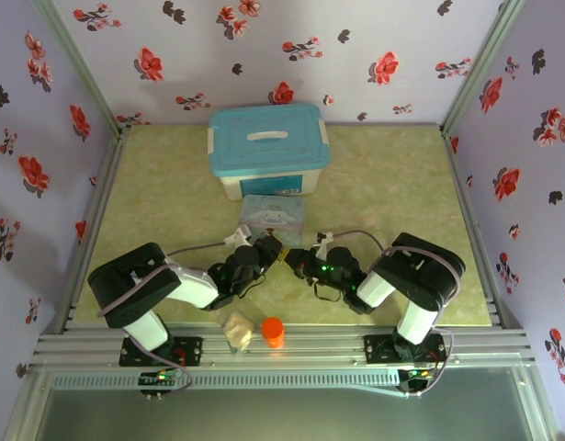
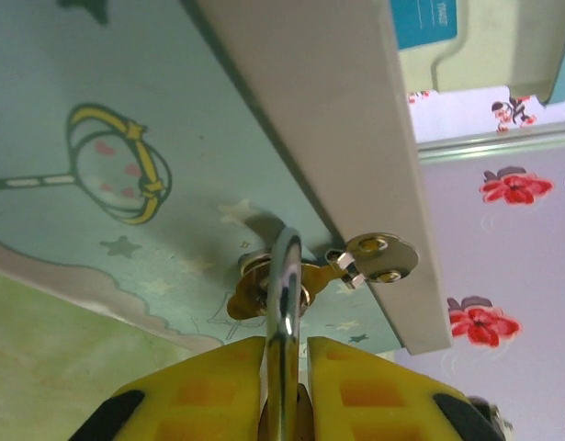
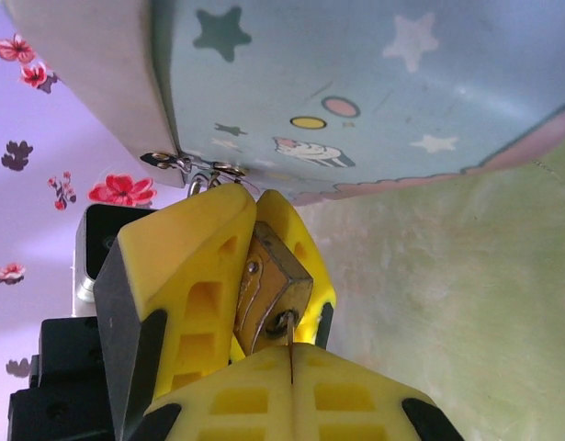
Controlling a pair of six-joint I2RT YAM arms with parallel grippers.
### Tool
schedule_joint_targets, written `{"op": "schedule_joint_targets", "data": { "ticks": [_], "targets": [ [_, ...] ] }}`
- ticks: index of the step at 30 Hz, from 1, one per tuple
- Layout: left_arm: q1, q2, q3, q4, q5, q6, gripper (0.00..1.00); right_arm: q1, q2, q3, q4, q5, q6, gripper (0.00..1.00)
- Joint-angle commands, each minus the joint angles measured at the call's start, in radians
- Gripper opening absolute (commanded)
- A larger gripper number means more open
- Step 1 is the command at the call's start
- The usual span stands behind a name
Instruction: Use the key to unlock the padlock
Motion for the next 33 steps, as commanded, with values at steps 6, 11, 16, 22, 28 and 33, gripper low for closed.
{"op": "schedule_joint_targets", "data": {
  "ticks": [6, 11, 16, 22, 28, 33],
  "targets": [
    [-0.046, -0.022, 0.005, 0.047, 0.153, 0.006, 0.0, -0.107, -0.021, -0.062, 0.056, -0.066, -0.038, 0.0],
    [-0.042, -0.044, 0.028, -0.056, 0.134, 0.056, 0.0, -0.11, -0.067, -0.066, -0.038, -0.089, -0.082, 0.0],
    [-0.035, -0.057, 0.054, -0.175, 0.127, 0.104, 0.0, -0.109, -0.245, -0.072, -0.357, -0.082, -0.193, 0.0],
    [-0.034, -0.015, 0.06, -0.186, 0.126, 0.11, 0.01, -0.107, -0.639, 0.012, -1.088, 0.064, -0.441, 0.0],
    [-0.038, 0.056, 0.061, -0.12, 0.147, 0.085, 0.05, -0.128, -0.733, 0.093, -1.335, 0.12, -0.566, 0.0],
    [-0.059, 0.079, 0.084, -0.116, 0.156, 0.077, 0.09, -0.128, -0.73, 0.125, -1.341, 0.118, -0.578, 0.0]
  ]
}}
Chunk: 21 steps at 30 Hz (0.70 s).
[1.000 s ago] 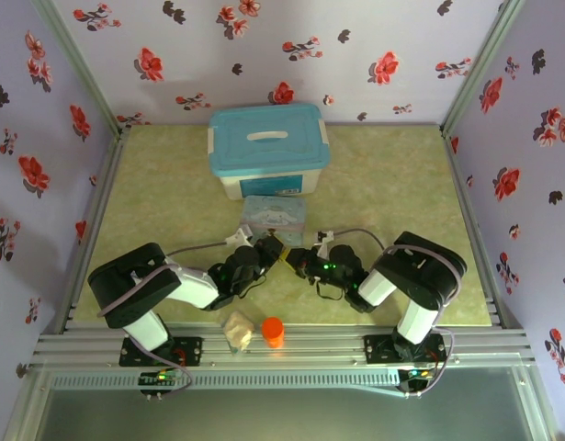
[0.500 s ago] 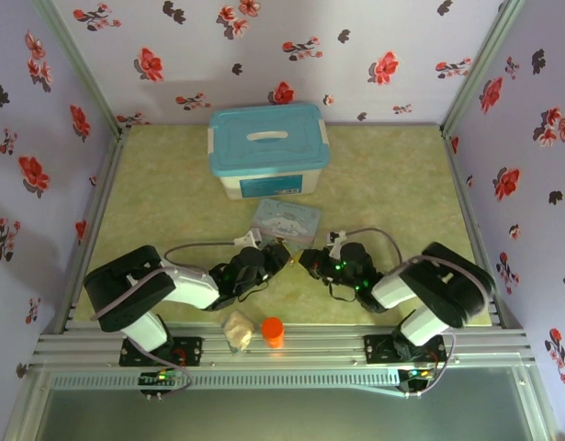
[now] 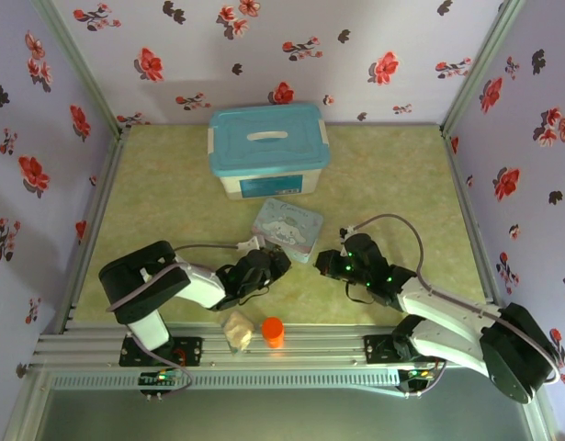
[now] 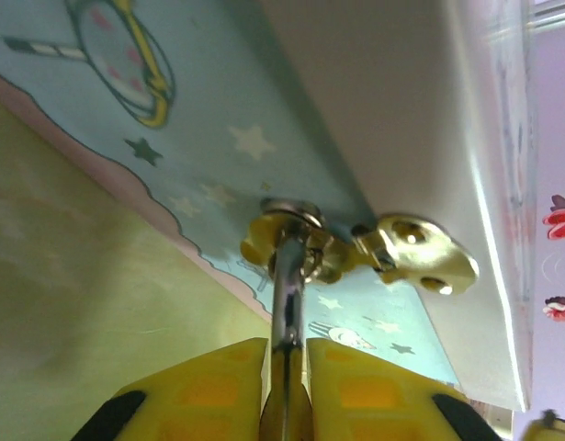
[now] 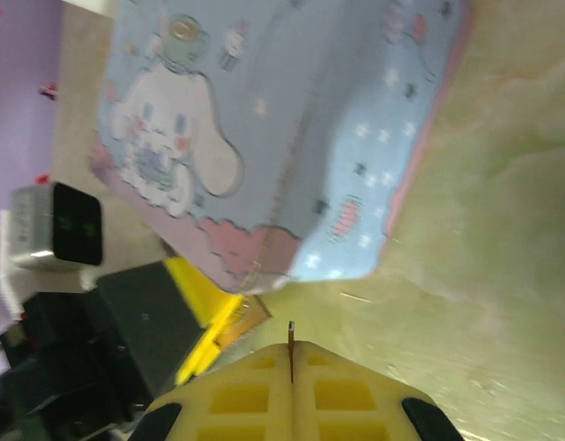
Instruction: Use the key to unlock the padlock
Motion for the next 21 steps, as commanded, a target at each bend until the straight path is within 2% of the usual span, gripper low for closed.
{"op": "schedule_joint_targets", "data": {
  "ticks": [1, 9, 12, 14, 16, 21],
  "targets": [
    [-0.024, 0.016, 0.041, 0.045, 0.016, 0.0, 0.11, -0.006, -0.006, 0.038, -0.09, 0.03, -0.057, 0.0],
    [-0.057, 0.051, 0.115, 0.025, 0.076, 0.012, 0.12, -0.006, -0.087, 0.042, -0.148, 0.047, -0.098, 0.0],
    [-0.062, 0.075, 0.155, 0.021, 0.124, 0.029, 0.22, -0.007, -0.131, 0.044, -0.159, 0.038, -0.123, 0.0],
    [-0.066, 0.079, 0.139, 0.049, 0.102, 0.016, 0.34, -0.009, -0.151, 0.049, -0.168, 0.03, -0.151, 0.0],
    [-0.066, 0.062, 0.113, 0.058, 0.075, 0.016, 0.43, -0.01, -0.163, 0.05, -0.163, 0.01, -0.183, 0.0],
    [-0.068, -0.079, 0.062, -0.024, 0.028, 0.047, 0.49, -0.012, -0.173, 0.048, -0.084, -0.136, -0.265, 0.0]
  ]
}}
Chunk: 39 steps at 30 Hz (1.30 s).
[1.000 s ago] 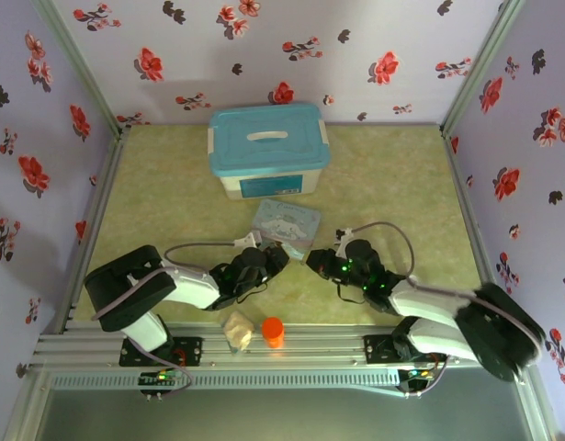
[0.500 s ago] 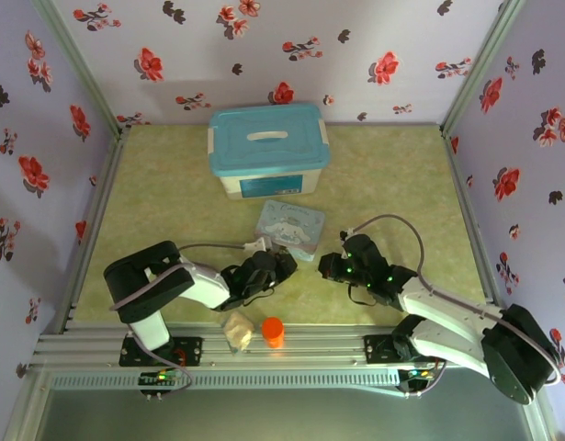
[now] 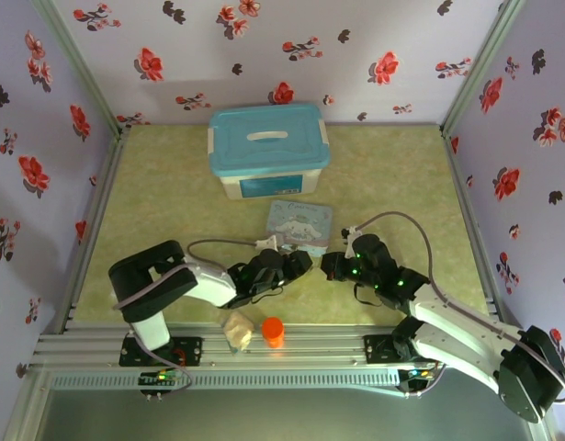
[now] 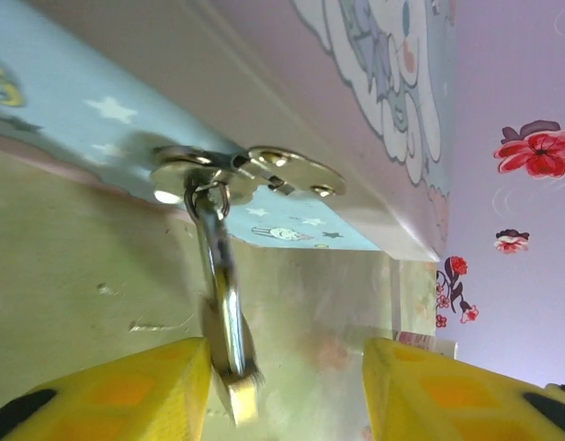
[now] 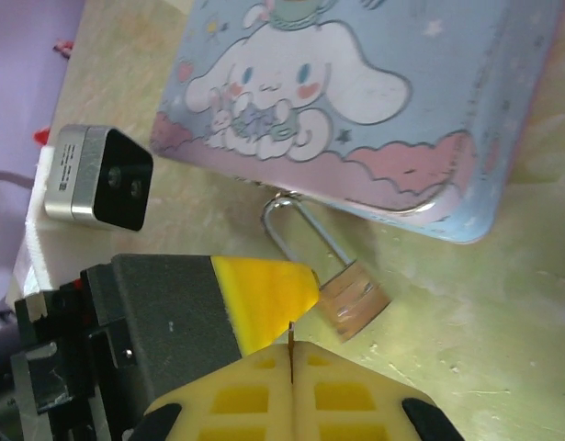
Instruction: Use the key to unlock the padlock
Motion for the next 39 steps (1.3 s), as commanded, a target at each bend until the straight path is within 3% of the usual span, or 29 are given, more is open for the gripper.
{"op": "schedule_joint_targets", "data": {
  "ticks": [1, 7, 10, 14, 19, 27, 31, 39],
  "targets": [
    [-0.008, -0.128, -0.039, -0.037, -0.05, 0.039, 0.5, -0.006, -0.023, 0.026, 0.057, -0.116, -0.088, 0.0],
    [-0.005, -0.4, -0.094, -0.254, -0.159, 0.129, 0.53, -0.006, 0.018, 0.099, -0.085, -0.142, -0.161, 0.0],
    [0.005, -0.498, -0.098, -0.369, -0.179, 0.183, 0.54, 0.004, 0.132, 0.176, -0.283, -0.081, -0.202, 0.0],
    [0.009, -0.571, -0.09, -0.461, -0.183, 0.246, 0.54, 0.043, 0.19, 0.211, -0.401, -0.006, -0.226, 0.0],
    [0.008, -0.572, -0.056, -0.523, -0.171, 0.291, 0.54, 0.075, 0.296, 0.29, -0.517, 0.031, -0.263, 0.0],
    [0.009, -0.486, -0.036, -0.455, -0.127, 0.286, 0.54, 0.123, 0.48, 0.372, -0.563, 0.103, -0.274, 0.0],
    [0.008, -0.465, -0.04, -0.437, -0.12, 0.278, 0.54, 0.138, 0.524, 0.362, -0.488, 0.038, -0.26, 0.0],
    [0.009, -0.449, -0.046, -0.422, -0.118, 0.27, 0.54, 0.134, 0.593, 0.359, -0.476, 0.056, -0.276, 0.0]
  ]
}}
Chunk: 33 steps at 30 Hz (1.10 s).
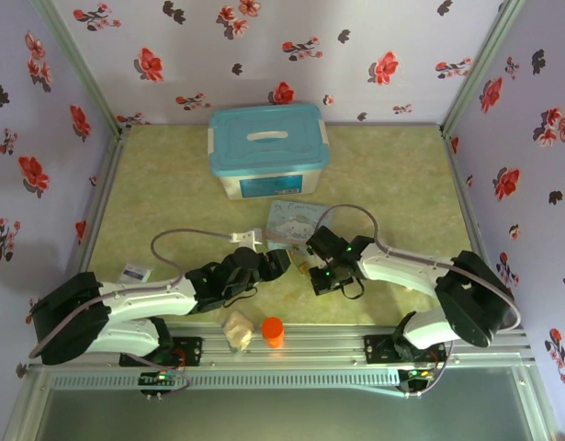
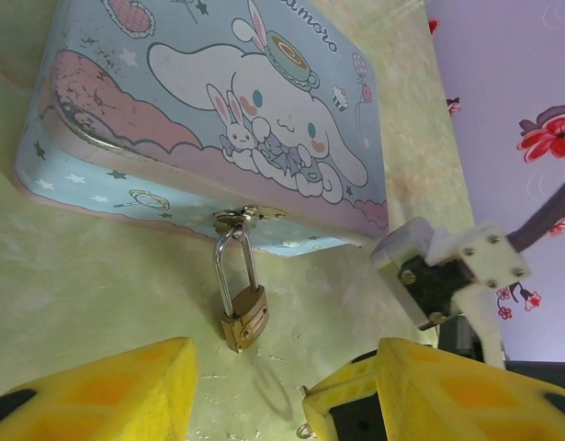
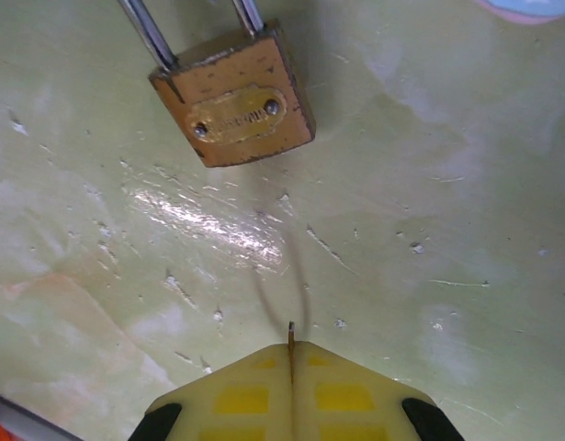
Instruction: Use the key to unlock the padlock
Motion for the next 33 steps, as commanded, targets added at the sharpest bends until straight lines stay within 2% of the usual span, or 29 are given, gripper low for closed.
{"op": "schedule_joint_targets", "data": {
  "ticks": [1, 4, 6, 12, 16, 21, 27, 31, 33],
  "targets": [
    [0.006, 0.017, 0.016, 0.03, 0.004, 0.012, 0.54, 0.001, 0.03, 0.009, 0.009, 0.018, -0.025, 0.0],
    [0.005, 0.028, 0.016, 0.04, 0.005, 0.008, 0.54, -0.007, 0.044, 0.011, 0.015, 0.032, -0.033, 0.04],
    [0.006, 0.037, 0.013, 0.051, 0.006, 0.005, 0.54, -0.007, 0.05, 0.025, 0.001, 0.054, -0.032, 0.15],
    [0.006, 0.051, 0.011, 0.067, 0.012, -0.005, 0.55, -0.007, 0.007, 0.027, -0.025, 0.099, -0.01, 0.33],
    [0.005, 0.052, 0.015, 0.068, 0.012, -0.003, 0.55, 0.017, -0.03, 0.015, -0.048, 0.144, 0.033, 0.33],
    [0.006, 0.068, 0.02, 0.077, 0.013, -0.004, 0.55, 0.085, -0.085, -0.025, -0.004, 0.164, 0.086, 0.39],
    [0.006, 0.091, 0.024, 0.098, 0.028, -0.008, 0.55, 0.126, -0.037, -0.042, 0.012, 0.231, 0.13, 0.44],
    [0.006, 0.093, 0.019, 0.104, 0.031, -0.014, 0.55, 0.17, 0.021, -0.027, 0.016, 0.255, 0.134, 0.43],
    [0.006, 0.09, 0.011, 0.109, 0.03, -0.018, 0.55, 0.184, 0.035, -0.028, 0.013, 0.254, 0.145, 0.38]
  ]
}}
